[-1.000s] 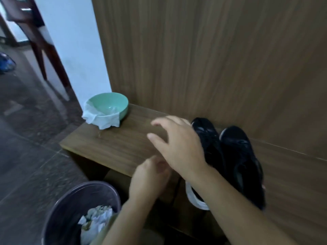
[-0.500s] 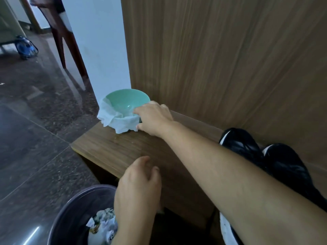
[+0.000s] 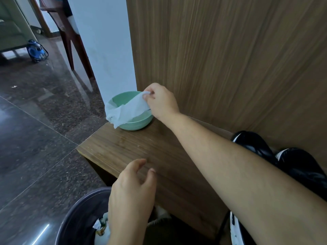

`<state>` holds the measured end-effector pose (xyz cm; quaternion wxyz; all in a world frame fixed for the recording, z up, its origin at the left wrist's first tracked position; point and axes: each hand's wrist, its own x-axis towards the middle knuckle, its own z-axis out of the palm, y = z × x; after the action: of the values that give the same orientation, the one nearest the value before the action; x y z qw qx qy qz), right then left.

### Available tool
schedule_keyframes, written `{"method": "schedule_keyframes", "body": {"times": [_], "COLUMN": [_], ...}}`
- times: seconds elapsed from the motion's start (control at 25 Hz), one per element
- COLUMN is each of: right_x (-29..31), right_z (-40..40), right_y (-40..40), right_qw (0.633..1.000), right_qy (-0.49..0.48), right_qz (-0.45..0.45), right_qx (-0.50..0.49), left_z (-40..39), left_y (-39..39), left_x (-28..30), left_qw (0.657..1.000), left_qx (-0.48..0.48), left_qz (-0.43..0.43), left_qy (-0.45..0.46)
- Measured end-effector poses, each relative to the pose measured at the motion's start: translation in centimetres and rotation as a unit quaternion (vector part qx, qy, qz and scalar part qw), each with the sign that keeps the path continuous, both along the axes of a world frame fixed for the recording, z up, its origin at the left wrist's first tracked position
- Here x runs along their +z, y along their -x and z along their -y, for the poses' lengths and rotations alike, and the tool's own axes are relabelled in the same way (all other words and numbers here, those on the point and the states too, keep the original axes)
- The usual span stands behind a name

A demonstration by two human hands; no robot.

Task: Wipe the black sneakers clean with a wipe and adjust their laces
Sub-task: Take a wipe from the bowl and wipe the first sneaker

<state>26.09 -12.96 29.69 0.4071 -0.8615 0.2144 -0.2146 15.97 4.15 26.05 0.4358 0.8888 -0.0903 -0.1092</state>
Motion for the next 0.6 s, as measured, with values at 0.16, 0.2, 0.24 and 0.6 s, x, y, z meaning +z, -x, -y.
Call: {"method": "schedule_keyframes", "body": {"times": [0.16, 0.2, 0.24, 0.6], "right_x": [1.7, 2.2, 2.5, 3.4], "right_z": [0.3, 0.4, 0.4, 1.3], "right_y": [-0.6, -0.7, -0.8, 0.1], "right_qw": [0.995, 0.994, 0.993, 0.97], "right_qy": [-0.087, -0.088, -0.091, -0.218], "right_qz": [0.058, 0.066, 0.078, 0.099], "right_qx": [-0.004, 0.003, 0.007, -0.033], "left_z": [0.0, 0.1, 0.1, 0.3], "left_y": [0.0, 0.0, 0.0, 0.3], "left_x": [0.0, 0.0, 0.0, 0.0], "left_qw": [1.0, 1.0, 1.0, 1.0], "left_qx": [0.001, 0.0, 0.0, -0.004], "left_qz": [-0.008, -0.009, -0.01, -0.003], "left_qy": [0.006, 0.005, 0.005, 0.001]}}
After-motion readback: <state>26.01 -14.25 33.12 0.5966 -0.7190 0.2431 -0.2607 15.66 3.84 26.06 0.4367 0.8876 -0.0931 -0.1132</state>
